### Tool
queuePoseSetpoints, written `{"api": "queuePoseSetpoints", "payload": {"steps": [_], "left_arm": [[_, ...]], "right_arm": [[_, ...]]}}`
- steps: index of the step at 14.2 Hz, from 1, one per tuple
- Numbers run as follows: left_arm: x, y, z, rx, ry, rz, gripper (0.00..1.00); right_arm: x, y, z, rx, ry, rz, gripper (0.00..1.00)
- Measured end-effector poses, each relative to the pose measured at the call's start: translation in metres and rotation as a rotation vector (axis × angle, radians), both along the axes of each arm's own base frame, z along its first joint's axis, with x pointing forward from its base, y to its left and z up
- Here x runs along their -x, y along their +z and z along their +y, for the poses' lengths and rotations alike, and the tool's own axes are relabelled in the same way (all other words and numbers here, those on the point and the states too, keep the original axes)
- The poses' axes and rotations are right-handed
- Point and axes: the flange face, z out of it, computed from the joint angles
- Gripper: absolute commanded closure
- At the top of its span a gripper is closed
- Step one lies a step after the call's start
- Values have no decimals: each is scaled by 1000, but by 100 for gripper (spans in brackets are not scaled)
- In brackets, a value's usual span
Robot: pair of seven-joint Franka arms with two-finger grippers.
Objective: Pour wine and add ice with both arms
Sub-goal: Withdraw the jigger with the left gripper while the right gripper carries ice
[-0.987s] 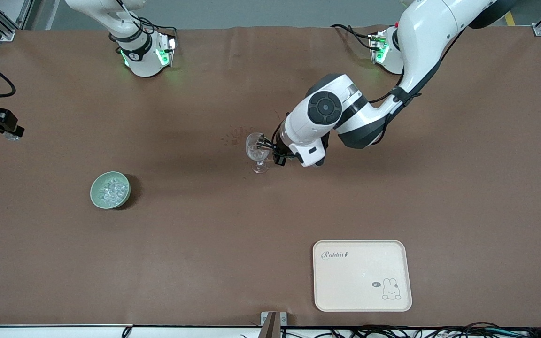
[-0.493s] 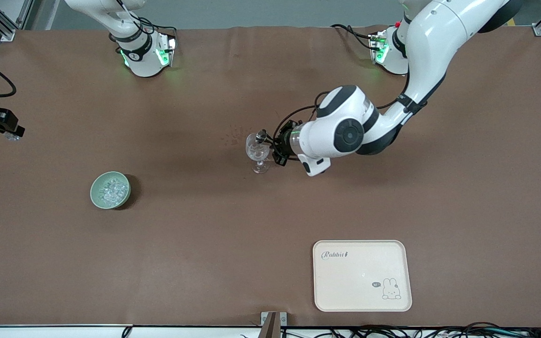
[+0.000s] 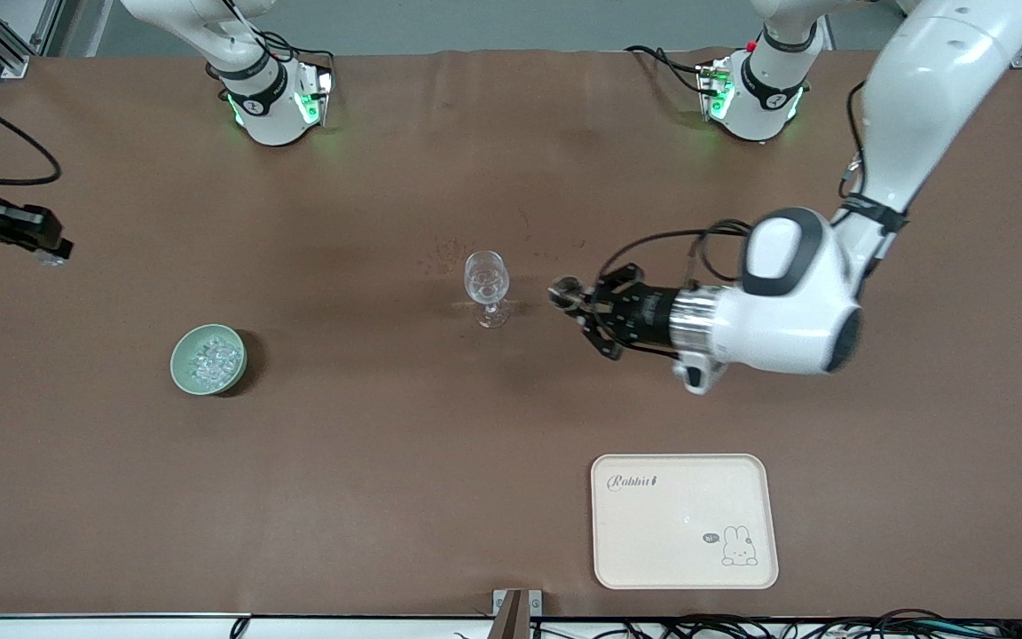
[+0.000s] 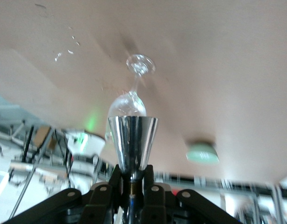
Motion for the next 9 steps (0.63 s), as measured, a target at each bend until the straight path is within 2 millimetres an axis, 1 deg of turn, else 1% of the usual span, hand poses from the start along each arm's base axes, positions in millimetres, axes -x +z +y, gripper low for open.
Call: {"api": "queuePoseSetpoints", "payload": {"steps": [2,3,4,5,6,7,9], "left_arm": [[-26,3,69,117,58,-31,99],[-37,1,104,160,95,-48,99],[-45,-5,135,189,129,-57,99],[-51,-13,159,213,159,-60,99],[-56,-23,177,234,190,-58,99],[-62,-33,193,258,229,-54,99],[-74,-54,226,321,304,-67,100]], "right_arm": [[3,1,48,4,-13,-10,99],[5,1,72,5,-28,-22,99],[7,0,98,5,-45,-32,99],[10,-3,126,5,-63,-41,99],[11,-10,156,4,-83,-51,99],[12,-21,188,4,-105,-59,99],[16,-51,253,3,-150,-70,99]]}}
